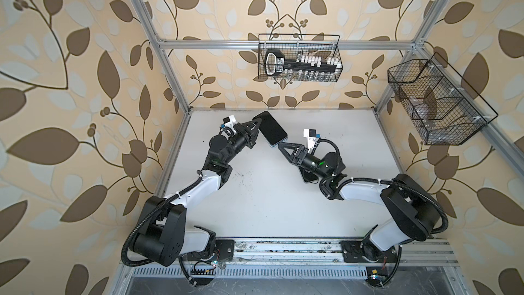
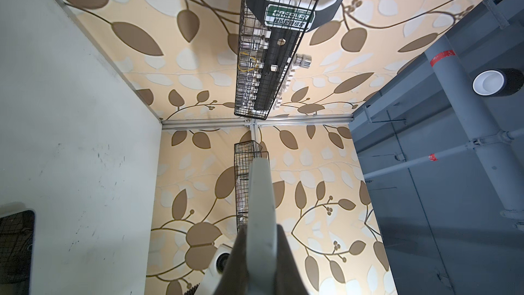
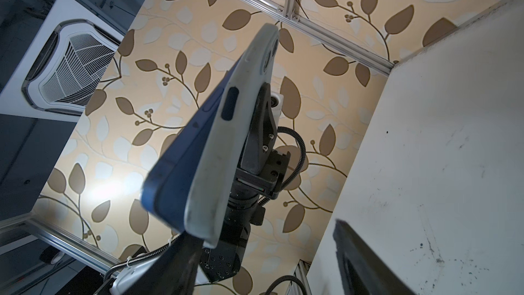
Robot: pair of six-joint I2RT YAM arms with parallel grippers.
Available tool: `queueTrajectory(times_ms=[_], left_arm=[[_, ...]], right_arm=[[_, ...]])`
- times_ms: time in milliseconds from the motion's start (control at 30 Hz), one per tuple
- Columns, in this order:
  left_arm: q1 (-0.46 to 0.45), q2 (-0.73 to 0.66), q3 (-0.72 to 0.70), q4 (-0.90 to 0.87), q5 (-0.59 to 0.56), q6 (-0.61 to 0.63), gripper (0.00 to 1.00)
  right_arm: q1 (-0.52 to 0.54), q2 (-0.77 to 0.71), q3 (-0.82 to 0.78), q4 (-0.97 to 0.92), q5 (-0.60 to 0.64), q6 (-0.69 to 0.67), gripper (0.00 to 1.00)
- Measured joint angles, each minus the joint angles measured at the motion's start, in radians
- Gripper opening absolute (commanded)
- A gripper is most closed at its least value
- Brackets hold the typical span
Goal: Take the phone out of the phone case
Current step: Remove the phone case from the phone.
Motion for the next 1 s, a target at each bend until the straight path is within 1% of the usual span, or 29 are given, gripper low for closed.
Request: queueTrajectory(times_ms=[300, 700, 833, 1000], left_arm=[[-0.037, -0.036, -0.013, -0.037, 0.018, 0.029, 0.00], [-0.039, -0.029, -0.019, -0.033, 0.034, 0.044, 0.00], [-0.040, -0.002, -0.019, -0.006, 0.045, 0.036, 0.00], [-0.040, 0.012, -0.023, -0.005, 0.048, 0.042, 0.00]], right_arm=[[-0.015, 0.003, 0.039, -0.032, 0.001, 0.006, 0.71], [-0.019, 0.008, 0.046, -0.047, 0.006, 0.010, 0.65], [-0.019, 0.011, 0.046, -0.048, 0.013, 0.014, 0.60], [-0.019, 0.023, 0.046, -0.047, 0.018, 0.024, 0.50]])
